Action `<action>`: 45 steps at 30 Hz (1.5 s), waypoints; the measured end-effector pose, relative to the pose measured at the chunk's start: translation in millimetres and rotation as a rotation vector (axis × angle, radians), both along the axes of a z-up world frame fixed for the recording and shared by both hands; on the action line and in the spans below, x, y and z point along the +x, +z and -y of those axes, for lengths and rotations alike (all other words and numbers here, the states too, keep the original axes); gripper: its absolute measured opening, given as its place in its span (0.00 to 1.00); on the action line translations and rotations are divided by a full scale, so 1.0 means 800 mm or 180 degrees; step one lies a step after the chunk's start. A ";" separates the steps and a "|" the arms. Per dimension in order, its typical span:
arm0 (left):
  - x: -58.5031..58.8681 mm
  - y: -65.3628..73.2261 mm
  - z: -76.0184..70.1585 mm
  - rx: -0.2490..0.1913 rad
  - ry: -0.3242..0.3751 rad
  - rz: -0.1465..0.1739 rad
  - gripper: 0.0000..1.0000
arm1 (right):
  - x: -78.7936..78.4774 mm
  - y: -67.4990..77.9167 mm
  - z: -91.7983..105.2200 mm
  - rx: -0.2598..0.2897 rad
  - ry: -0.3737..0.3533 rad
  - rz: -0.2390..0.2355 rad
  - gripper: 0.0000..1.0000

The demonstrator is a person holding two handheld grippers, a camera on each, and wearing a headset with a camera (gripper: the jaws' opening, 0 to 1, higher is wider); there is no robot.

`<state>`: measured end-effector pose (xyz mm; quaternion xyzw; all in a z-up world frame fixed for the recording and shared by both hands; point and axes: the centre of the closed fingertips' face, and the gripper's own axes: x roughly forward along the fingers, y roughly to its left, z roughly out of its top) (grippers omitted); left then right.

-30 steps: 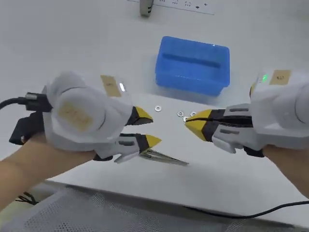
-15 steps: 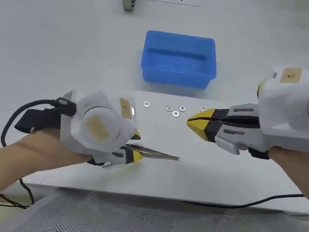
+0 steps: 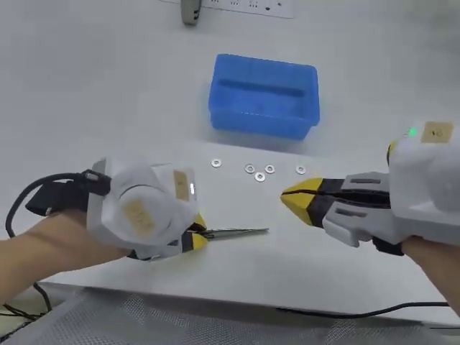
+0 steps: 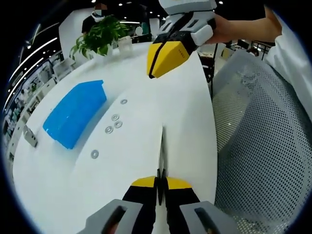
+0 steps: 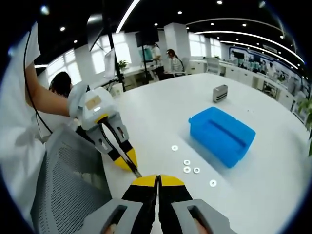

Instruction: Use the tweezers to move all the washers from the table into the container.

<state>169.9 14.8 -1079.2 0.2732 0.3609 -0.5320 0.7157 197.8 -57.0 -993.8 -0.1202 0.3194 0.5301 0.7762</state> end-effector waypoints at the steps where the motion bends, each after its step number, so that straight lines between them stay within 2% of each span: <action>1: 0.001 0.000 0.000 -0.0009 0.0018 0.0009 0.01 | 0.000 0.000 0.001 0.0003 -0.0011 -0.0010 0.00; 4: 0.002 0.004 0.000 -0.0019 0.0045 0.0034 0.00 | 0.000 0.000 0.003 0.0019 -0.0047 -0.0032 0.00; 10: 0.009 0.029 0.009 -0.0310 0.0193 0.0054 0.00 | -0.005 -0.004 0.006 0.0108 -0.0125 -0.0172 0.00; 12: 0.011 0.042 0.012 -0.0421 0.0259 0.0059 0.00 | -0.008 -0.005 0.005 0.0139 -0.0119 -0.0223 0.00; 15: 0.017 0.062 0.015 -0.0517 0.0300 0.0133 0.00 | -0.014 -0.009 0.002 0.0198 -0.0108 -0.0329 0.00; 16: 0.017 0.067 0.016 -0.0546 0.0319 0.0136 0.00 | -0.015 -0.009 0.001 0.0210 -0.0108 -0.0339 0.00; 18: 0.022 0.082 0.018 -0.0645 0.0349 0.0227 0.00 | -0.015 -0.009 -0.001 0.0245 -0.0133 -0.0330 0.00; 19: 0.023 0.090 0.019 -0.0685 0.0369 0.0236 0.00 | -0.016 -0.007 -0.003 0.0279 -0.0102 -0.0294 0.00; 21: 0.025 0.107 0.022 -0.0812 0.0392 0.0285 0.00 | -0.019 -0.002 -0.009 0.0380 -0.0097 -0.0385 0.00; 23: 0.024 0.120 0.026 -0.0946 0.0416 0.0266 0.00 | -0.020 0.004 -0.014 0.0501 -0.0069 -0.0435 0.05; 25: 0.024 0.129 0.027 -0.1010 0.0404 0.0265 0.00 | -0.019 0.008 -0.016 0.0545 -0.0076 -0.0461 0.09; 27: 0.024 0.139 0.032 -0.1083 0.0358 0.0303 0.00 | -0.017 0.020 -0.024 0.0742 -0.0074 -0.0528 0.13; 30: 0.023 0.145 0.037 -0.1136 0.0317 0.0307 0.00 | -0.008 0.033 -0.027 0.0892 -0.0103 -0.0506 0.12; 32: 0.024 0.146 0.040 -0.1175 0.0304 0.0320 0.00 | -0.007 0.036 -0.028 0.0906 -0.0085 -0.0493 0.10; 34: 0.025 0.148 0.041 -0.1204 0.0296 0.0289 0.00 | -0.009 0.039 -0.030 0.0890 -0.0010 -0.0458 0.07; 37: 0.022 0.143 0.042 -0.1171 0.0212 0.0251 0.00 | -0.012 0.054 -0.035 0.0937 0.0086 -0.0344 0.04; 40: 0.020 0.142 0.046 -0.1169 0.0125 0.0247 0.01 | -0.013 0.061 -0.041 0.0870 0.0213 -0.0270 0.06; 42: 0.020 0.143 0.048 -0.1173 0.0116 0.0232 0.01 | -0.014 0.062 -0.043 0.0790 0.0316 -0.0196 0.06; 44: 0.020 0.143 0.050 -0.1167 0.0081 0.0221 0.01 | -0.016 0.060 -0.045 0.0741 0.0395 -0.0207 0.05; 45: 0.020 0.142 0.052 -0.1153 0.0050 0.0228 0.01 | -0.015 0.059 -0.046 0.0682 0.0456 -0.0151 0.05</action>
